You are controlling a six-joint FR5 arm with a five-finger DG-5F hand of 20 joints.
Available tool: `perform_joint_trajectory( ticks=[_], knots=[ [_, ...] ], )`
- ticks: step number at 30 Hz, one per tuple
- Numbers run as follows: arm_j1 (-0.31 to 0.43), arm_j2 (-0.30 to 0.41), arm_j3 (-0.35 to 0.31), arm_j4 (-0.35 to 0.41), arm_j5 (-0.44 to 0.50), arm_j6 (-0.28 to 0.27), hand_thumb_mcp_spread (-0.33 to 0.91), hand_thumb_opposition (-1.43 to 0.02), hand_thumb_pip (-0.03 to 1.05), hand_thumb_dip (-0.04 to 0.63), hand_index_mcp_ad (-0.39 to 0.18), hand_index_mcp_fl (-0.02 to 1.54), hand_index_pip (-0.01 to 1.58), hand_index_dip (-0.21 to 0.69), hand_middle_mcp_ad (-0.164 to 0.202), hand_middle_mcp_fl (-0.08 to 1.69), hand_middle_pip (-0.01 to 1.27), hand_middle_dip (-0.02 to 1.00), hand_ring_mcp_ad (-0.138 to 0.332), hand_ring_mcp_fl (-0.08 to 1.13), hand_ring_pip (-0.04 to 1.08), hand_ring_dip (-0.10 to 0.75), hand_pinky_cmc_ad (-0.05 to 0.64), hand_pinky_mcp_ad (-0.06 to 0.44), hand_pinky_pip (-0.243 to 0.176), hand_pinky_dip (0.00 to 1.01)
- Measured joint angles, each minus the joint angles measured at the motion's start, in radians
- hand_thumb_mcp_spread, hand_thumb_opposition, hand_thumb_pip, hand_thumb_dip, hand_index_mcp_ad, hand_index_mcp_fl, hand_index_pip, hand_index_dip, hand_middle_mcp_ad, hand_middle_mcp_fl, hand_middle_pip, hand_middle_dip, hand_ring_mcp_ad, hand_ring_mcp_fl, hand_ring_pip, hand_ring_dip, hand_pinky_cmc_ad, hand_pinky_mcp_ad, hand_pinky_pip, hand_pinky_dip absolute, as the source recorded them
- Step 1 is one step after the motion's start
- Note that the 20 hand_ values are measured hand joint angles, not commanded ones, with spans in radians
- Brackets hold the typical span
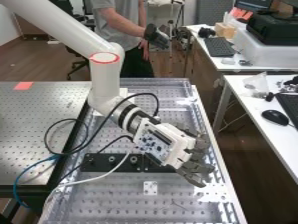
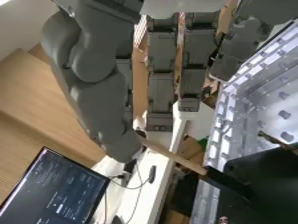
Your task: Grab the chopstick and place it in the clear container
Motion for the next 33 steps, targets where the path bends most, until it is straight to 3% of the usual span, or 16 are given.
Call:
perform_joint_trajectory(
  ticks=[7,10,21,33],
  knots=[
    [0.005,-0.001,0.000,0.025,0.031,-0.025,0.66,-1.01,0.56,0.269,-0.188,0.80,1.15,-0.024,0.063,1.01,0.60,0.63,0.087,0.68,0.11,0.459,0.456,0.250,0.044,0.19],
    [0.006,-0.002,0.001,0.044,0.044,-0.041,0.70,-1.01,0.50,0.269,-0.192,0.85,1.09,-0.012,0.063,1.02,0.60,0.63,0.087,0.72,0.11,0.459,0.478,0.250,0.058,0.19],
    [0.000,-0.006,0.032,0.046,0.041,-0.086,0.69,-1.05,0.50,0.265,-0.185,0.97,0.97,0.019,0.065,1.13,0.53,0.63,0.051,0.85,0.10,0.459,0.494,0.251,0.075,0.19],
    [-0.021,0.018,0.076,0.026,0.021,-0.142,0.71,-1.09,0.50,0.269,-0.168,1.05,0.94,0.033,0.063,1.17,0.53,0.63,0.051,0.86,0.10,0.459,0.494,0.265,0.075,0.19]
  ],
)
